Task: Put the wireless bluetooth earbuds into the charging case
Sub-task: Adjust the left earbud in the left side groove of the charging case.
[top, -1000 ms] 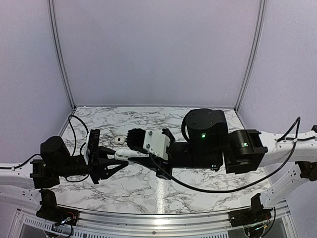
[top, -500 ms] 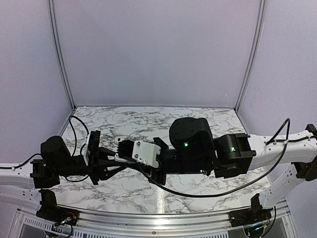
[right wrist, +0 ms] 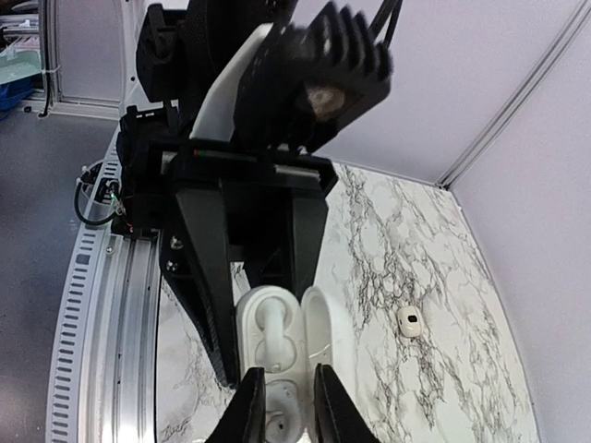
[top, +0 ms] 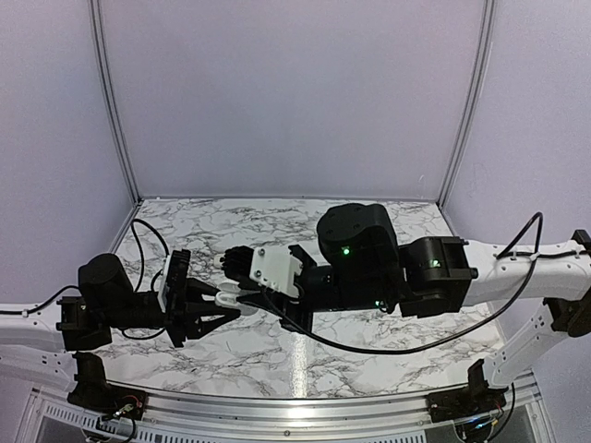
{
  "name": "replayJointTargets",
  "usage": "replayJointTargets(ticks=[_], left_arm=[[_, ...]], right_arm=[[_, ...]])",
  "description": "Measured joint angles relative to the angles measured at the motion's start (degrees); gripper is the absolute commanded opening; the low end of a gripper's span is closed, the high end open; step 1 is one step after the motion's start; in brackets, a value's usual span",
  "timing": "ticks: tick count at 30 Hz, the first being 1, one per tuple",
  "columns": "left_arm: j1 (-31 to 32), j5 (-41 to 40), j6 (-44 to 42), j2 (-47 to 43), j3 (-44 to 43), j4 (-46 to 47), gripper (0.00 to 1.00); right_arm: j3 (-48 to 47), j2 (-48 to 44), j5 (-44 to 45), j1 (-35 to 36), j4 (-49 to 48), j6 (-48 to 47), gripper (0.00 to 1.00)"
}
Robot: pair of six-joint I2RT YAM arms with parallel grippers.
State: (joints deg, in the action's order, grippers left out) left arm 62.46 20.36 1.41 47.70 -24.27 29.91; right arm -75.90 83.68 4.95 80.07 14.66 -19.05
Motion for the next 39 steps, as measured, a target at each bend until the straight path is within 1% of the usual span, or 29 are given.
replayJointTargets(ticks=[8, 20, 26, 32, 39], left_arm=[[0.1, -1.9, -3.8, 2.6, -1.1, -6.4, 0.00], [0.2, -3.4, -6.1, 4.6, -3.2, -11.3, 0.00], [0.7, -4.0, -6.9, 5.8, -3.9, -12.5, 0.00], [1.2, -4.5, -7.3, 6.9, -4.3, -13.3, 0.00], [1.9, -5.3, -8.2, 7.6, -5.0, -14.5, 0.00]], right_arm=[[-8.1, 1.9, -1.5, -0.3, 7.6, 0.0, 0.18], [-11.2, 7.4, -3.3, -0.3, 17.9, 0.2, 0.17], [-12.6, 9.1, -1.3, 0.1, 20.5, 0.1, 0.16], [-13.3, 9.4, 2.6, 1.0, 22.2, 0.0, 0.16], [-13.4, 10.3, 6.4, 1.9, 22.8, -0.3, 0.16]])
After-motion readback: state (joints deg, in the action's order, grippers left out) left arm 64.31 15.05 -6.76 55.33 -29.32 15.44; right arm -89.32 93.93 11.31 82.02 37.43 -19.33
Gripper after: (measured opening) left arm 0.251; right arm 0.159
